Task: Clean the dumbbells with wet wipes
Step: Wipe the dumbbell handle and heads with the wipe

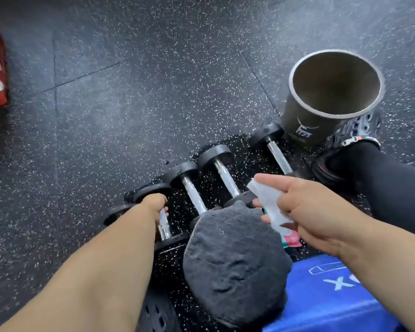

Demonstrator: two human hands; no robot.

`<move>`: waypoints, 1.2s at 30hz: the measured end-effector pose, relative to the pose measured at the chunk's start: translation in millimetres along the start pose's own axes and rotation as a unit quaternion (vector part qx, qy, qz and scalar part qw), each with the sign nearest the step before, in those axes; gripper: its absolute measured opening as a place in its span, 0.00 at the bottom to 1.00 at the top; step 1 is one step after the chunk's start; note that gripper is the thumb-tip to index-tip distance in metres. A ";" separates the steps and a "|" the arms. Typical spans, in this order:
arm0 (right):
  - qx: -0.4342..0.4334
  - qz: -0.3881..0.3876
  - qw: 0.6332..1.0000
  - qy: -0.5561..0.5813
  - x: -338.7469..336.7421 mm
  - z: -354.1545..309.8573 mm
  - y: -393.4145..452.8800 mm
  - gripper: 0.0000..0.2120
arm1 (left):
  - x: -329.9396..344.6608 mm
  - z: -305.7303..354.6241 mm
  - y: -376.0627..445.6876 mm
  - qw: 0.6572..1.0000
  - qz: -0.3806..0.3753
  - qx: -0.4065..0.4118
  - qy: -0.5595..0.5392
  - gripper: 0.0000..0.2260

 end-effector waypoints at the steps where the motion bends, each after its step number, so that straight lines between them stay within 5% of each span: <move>1: 0.002 -0.002 1.000 -0.004 -0.9 0.5 2.3 0.35 | 4.0 -1.4 5.6 1.000 -0.004 0.000 0.008 0.12; 10: -0.021 -0.054 0.998 -0.010 -4.6 5.4 14.7 0.41 | 15.2 -17.9 51.5 1.000 -0.017 -0.008 0.002 0.13; 16: -0.023 -0.046 0.998 -0.026 -6.1 5.6 13.5 0.42 | -3.5 -20.2 93.8 0.993 0.002 0.015 0.115 0.11; 20: -0.025 -0.051 0.998 -0.026 -8.3 1.9 5.0 0.42 | -1.9 4.9 5.1 0.958 -0.017 -0.005 0.287 0.20; 23: -0.031 -0.049 0.998 -0.020 -8.0 -3.2 -1.2 0.41 | -13.3 19.6 -28.4 0.899 -0.050 -0.058 0.431 0.21; 25: -0.028 -0.045 0.999 -0.015 -8.4 -4.1 -3.8 0.40 | -19.0 34.9 -33.5 0.905 -0.052 -0.091 0.412 0.19; 28: -0.025 -0.044 0.999 -0.014 -7.4 -3.7 -6.7 0.35 | 2.2 78.1 -39.4 0.907 -0.028 0.029 0.419 0.16; 32: -0.019 -0.030 0.999 -0.036 -9.2 2.7 -6.7 0.34 | 46.7 116.0 -54.8 0.813 0.025 0.274 0.514 0.34; 36: -0.020 -0.027 0.998 -0.051 -12.1 6.2 -2.6 0.33 | 71.8 113.2 -24.9 0.804 -0.040 0.284 0.521 0.53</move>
Point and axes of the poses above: each hand's wrist, its own y-axis towards the middle knuckle, its own x-axis out of the palm, z = x × y, the point moved 4 cm from there along y, towards the middle knuckle, and after that the axes turned 12 degrees about -y, right-handed, at the moved point
